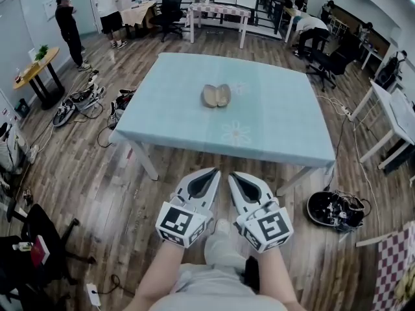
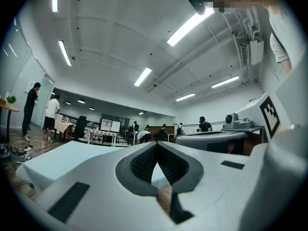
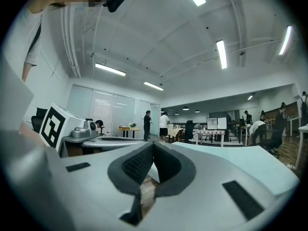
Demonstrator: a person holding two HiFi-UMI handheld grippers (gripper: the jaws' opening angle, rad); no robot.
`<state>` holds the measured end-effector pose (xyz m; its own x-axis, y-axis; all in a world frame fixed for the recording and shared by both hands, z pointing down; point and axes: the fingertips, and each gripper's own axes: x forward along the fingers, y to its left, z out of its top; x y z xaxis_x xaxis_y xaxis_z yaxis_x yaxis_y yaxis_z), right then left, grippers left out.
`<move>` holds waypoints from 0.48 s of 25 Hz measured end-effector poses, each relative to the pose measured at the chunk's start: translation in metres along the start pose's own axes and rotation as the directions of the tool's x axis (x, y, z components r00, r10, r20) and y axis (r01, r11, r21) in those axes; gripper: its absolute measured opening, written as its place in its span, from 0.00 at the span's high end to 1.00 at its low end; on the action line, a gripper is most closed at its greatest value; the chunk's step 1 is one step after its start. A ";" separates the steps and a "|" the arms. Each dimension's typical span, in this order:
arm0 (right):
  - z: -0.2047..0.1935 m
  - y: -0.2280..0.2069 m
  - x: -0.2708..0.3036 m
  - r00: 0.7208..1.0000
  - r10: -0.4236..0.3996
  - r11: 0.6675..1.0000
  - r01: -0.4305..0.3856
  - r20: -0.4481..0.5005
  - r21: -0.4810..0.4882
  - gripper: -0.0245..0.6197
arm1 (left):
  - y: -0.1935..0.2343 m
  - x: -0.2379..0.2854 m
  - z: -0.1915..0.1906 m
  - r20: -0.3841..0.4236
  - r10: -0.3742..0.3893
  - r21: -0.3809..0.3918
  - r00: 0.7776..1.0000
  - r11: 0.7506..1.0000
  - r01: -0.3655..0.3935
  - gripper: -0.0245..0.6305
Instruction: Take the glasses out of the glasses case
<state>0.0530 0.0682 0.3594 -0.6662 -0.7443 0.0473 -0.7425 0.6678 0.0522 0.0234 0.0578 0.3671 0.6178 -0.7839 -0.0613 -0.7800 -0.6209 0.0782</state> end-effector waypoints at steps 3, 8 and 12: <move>-0.002 -0.013 0.013 1.000 0.007 1.000 -0.008 0.003 0.006 0.95 | 0.010 0.014 -0.003 -0.004 0.009 -0.002 1.000 1.000 -0.009 0.95; -0.005 -0.036 0.035 0.999 0.035 0.999 -0.036 -0.014 -0.011 0.95 | 0.025 0.043 -0.005 -0.012 0.013 0.001 1.000 1.000 -0.013 0.95; -0.006 -0.062 0.051 0.998 0.056 0.998 -0.057 -0.029 -0.025 0.95 | 0.036 0.072 -0.007 -0.019 0.024 0.000 1.000 1.000 -0.024 0.95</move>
<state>0.0654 -0.0112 0.3645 -0.7044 -0.7053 0.0795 -0.7015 0.7089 0.0740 0.0406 -0.0205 0.3720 0.6010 -0.7982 -0.0405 -0.7944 -0.6022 0.0798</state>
